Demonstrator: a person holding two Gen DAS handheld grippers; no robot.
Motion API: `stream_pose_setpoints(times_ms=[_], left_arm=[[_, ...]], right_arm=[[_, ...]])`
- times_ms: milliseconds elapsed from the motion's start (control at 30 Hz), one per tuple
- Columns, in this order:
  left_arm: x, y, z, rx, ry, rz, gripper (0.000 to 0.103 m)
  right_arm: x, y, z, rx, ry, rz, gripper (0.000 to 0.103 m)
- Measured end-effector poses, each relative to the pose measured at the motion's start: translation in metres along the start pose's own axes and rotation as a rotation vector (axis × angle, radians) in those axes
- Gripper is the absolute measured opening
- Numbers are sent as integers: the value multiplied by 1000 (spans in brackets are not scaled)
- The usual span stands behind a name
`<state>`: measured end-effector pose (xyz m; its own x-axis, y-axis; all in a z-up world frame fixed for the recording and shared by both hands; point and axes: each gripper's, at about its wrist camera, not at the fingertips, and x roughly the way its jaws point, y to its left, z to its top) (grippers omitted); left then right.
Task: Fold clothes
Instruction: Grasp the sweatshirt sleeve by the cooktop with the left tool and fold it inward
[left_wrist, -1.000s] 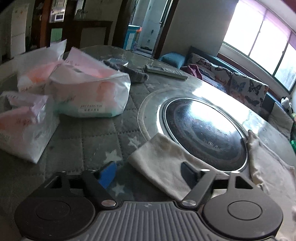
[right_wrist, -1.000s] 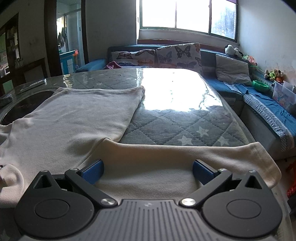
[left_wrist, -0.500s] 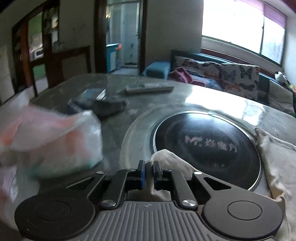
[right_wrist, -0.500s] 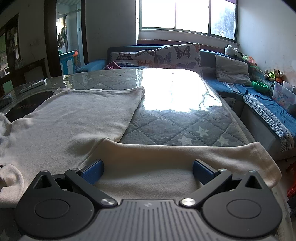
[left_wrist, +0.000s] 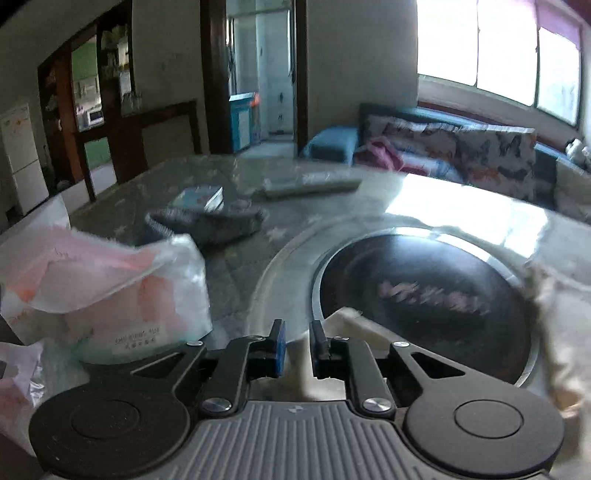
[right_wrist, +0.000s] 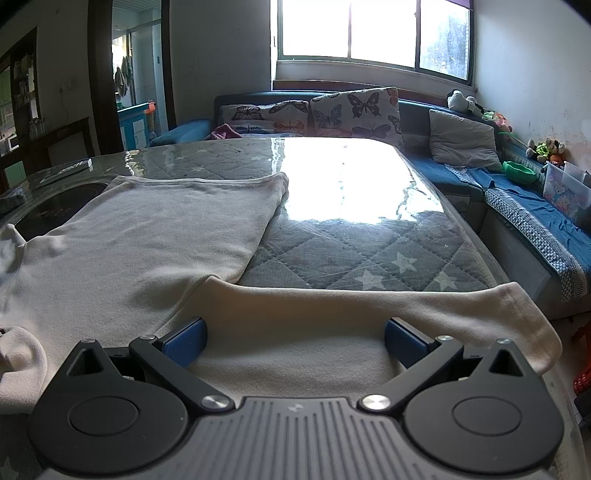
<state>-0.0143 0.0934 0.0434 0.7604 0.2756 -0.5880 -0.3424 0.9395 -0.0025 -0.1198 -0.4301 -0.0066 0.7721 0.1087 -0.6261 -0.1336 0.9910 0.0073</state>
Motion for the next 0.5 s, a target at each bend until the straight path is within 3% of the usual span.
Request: stream_pose_setpoints(times_ms=[133, 233, 300, 400, 500], left_arm=[[-30, -31, -2, 16, -20, -215, 15], [-38, -61, -12, 40, 46, -432, 15], [-37, -81, -19, 50, 95, -538, 14], [-29, -103, -28, 69, 134, -611, 15], [-18, -115, -35, 60, 180, -634, 15]], right_arm=[[0, 0, -1, 1, -1, 0, 103], [0, 0, -1, 1, -2, 0, 103], [0, 0, -1, 1, -3, 0, 103], [1, 0, -1, 1, -3, 0, 103], [1, 0, -1, 2, -4, 1, 103]])
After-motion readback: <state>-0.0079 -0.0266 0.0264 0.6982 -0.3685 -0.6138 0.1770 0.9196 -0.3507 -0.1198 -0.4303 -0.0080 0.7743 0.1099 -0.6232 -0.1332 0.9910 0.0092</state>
